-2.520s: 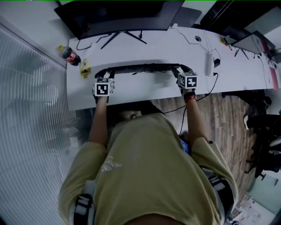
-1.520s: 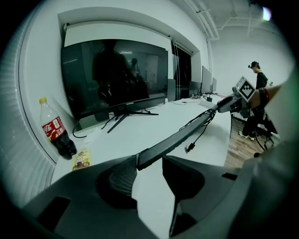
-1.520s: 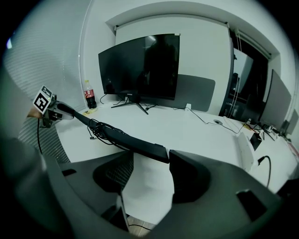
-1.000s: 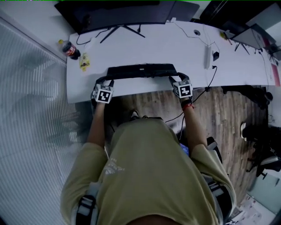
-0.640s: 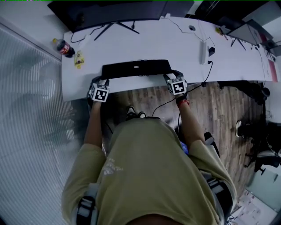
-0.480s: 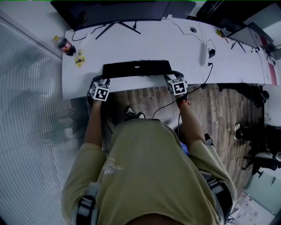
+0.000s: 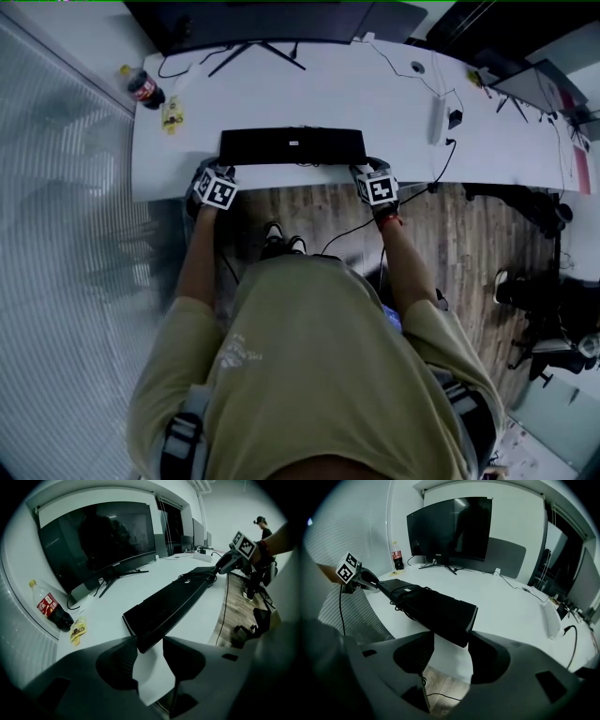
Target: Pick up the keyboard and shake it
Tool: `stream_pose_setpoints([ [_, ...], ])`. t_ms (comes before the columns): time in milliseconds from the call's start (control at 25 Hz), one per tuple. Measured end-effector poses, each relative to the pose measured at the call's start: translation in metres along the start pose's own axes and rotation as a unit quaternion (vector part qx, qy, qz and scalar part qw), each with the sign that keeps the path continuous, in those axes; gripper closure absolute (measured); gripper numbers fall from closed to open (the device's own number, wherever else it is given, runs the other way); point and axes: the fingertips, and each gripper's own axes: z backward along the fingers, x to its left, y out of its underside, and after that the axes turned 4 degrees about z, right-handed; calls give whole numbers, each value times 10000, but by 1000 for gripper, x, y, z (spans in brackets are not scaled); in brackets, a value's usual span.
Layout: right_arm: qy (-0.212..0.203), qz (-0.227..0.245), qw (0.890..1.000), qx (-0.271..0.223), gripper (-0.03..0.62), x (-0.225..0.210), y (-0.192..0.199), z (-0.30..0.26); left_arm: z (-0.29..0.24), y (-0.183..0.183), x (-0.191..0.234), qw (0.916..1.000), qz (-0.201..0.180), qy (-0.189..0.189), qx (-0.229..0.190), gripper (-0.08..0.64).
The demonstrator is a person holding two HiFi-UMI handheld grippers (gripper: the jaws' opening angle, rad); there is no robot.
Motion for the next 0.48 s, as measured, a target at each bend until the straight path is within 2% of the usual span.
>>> stream_pose_setpoints([
  [240, -6, -78, 9998, 185, 354, 1, 10, -5, -13, 16, -7, 9989, 369, 212, 210, 396],
  [480, -29, -169, 9996, 244, 354, -1, 14, -13, -17, 17, -4, 9983, 414, 283, 288, 399],
])
